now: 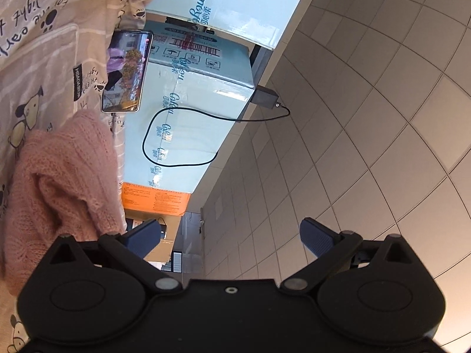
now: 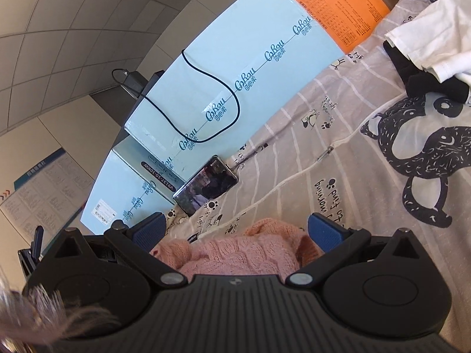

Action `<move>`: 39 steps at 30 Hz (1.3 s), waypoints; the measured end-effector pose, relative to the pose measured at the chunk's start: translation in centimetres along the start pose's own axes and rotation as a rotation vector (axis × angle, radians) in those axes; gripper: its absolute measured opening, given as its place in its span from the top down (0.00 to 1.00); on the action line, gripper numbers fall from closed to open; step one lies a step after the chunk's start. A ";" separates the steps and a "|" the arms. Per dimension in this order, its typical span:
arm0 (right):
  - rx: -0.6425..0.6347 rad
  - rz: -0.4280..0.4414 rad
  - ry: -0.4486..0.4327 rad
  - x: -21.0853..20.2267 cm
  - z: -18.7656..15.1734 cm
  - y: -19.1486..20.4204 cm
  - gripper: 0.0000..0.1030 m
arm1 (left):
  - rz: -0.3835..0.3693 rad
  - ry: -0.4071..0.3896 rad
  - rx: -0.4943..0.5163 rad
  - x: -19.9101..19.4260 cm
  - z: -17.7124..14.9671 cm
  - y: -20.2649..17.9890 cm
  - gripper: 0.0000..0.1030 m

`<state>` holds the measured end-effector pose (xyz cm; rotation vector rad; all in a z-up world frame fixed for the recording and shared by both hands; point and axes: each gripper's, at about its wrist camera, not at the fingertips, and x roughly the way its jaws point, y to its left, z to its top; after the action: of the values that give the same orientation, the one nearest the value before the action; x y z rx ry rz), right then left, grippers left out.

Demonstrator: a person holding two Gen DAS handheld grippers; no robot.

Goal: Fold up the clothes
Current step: 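Lower both open grippers onto the pink knit sweater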

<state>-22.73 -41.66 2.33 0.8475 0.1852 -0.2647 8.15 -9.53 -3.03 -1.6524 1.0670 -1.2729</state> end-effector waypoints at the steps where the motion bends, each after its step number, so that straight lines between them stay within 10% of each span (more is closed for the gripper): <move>1: -0.003 -0.006 0.005 0.1 0.0 0.0 0.00 | 0.004 -0.003 0.006 0.0 0.0 0.0 0.00; 15: 0.024 -0.054 0.099 1.3 -0.4 -0.7 0.00 | 0.101 -0.014 0.163 0.2 -0.1 -0.2 0.00; 22: 0.030 -0.061 0.129 1.8 -0.5 -0.8 0.00 | 0.304 -0.025 0.432 1.3 -1.5 -1.2 0.00; 29: 0.097 0.002 0.160 2.1 -0.3 -1.7 0.00 | 0.653 -0.071 0.908 3.9 -5.8 -1.3 0.00; 39: 0.191 0.033 0.177 2.3 0.4 -2.7 0.00 | 0.821 -0.003 1.184 6.9 -8.5 0.4 0.00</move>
<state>-21.35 -43.99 0.09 1.0634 0.3146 -0.1783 0.79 -16.86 0.52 -0.2557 0.6101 -0.9670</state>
